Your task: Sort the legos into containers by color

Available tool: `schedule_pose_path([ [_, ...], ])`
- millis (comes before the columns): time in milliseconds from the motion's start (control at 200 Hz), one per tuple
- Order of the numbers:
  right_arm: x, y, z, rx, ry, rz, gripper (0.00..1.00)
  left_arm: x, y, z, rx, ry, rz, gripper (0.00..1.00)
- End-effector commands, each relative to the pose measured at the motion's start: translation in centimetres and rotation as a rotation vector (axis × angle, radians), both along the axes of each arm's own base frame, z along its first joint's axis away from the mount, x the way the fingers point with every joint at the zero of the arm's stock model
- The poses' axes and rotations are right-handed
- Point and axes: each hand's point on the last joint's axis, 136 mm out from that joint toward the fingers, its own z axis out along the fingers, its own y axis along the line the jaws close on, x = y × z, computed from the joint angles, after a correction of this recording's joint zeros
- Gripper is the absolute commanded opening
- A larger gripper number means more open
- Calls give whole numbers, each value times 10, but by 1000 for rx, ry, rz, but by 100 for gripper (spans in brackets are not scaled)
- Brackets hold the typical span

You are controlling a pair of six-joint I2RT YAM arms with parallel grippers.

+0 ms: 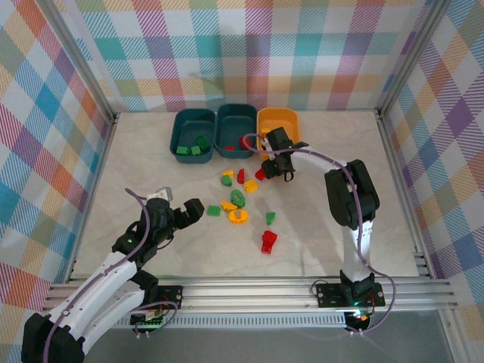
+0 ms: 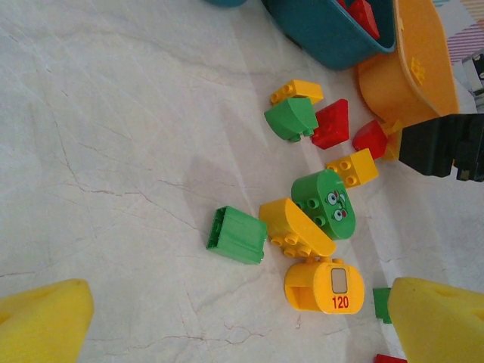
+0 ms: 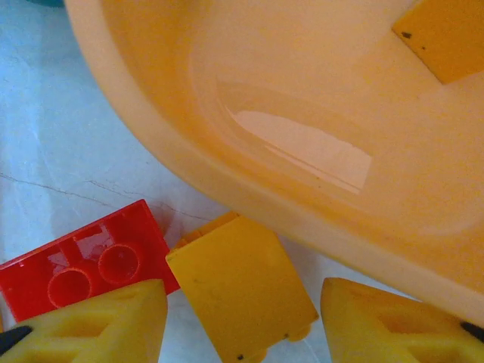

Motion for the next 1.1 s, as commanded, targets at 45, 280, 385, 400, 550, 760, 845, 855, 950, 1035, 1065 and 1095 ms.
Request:
schedule_pose_path([
  [45,-3,12,-7,39,48,61,51,-1,3,-1,22,-13,0,100],
  [280,-11,14,-8,74,73,43,35,-3,4,0,24,-12,1,100],
  [385,-15,12,-1,85,57,31,30,-4,5,-1,21,-14,3,100],
  [400,-17,12,0,85,57,30,30,-4,5,-1,20,-13,3,100],
  [550,-32,19,34,132,-1,22,27,-4,2,-2,5,-7,-2,100],
  [760,-27,15,108,224,-163,-33,26,0,-10,-5,-41,13,-29,100],
  [845,-4,1,122,216,-194,-98,26,3,-21,-5,-63,35,-65,100],
  [855,0,-1,124,217,-197,-108,26,4,-22,-6,-65,40,-66,100],
  [950,33,-16,113,204,-157,-184,25,7,-37,-11,-60,91,-113,99],
  [1035,56,-20,99,174,-137,-224,26,8,-54,-16,-38,147,-170,98],
  [1065,64,-21,94,164,-132,-235,26,7,-61,-18,-26,167,-193,98],
  [1095,71,-21,88,160,-124,-246,26,6,-68,-21,-12,184,-213,97],
])
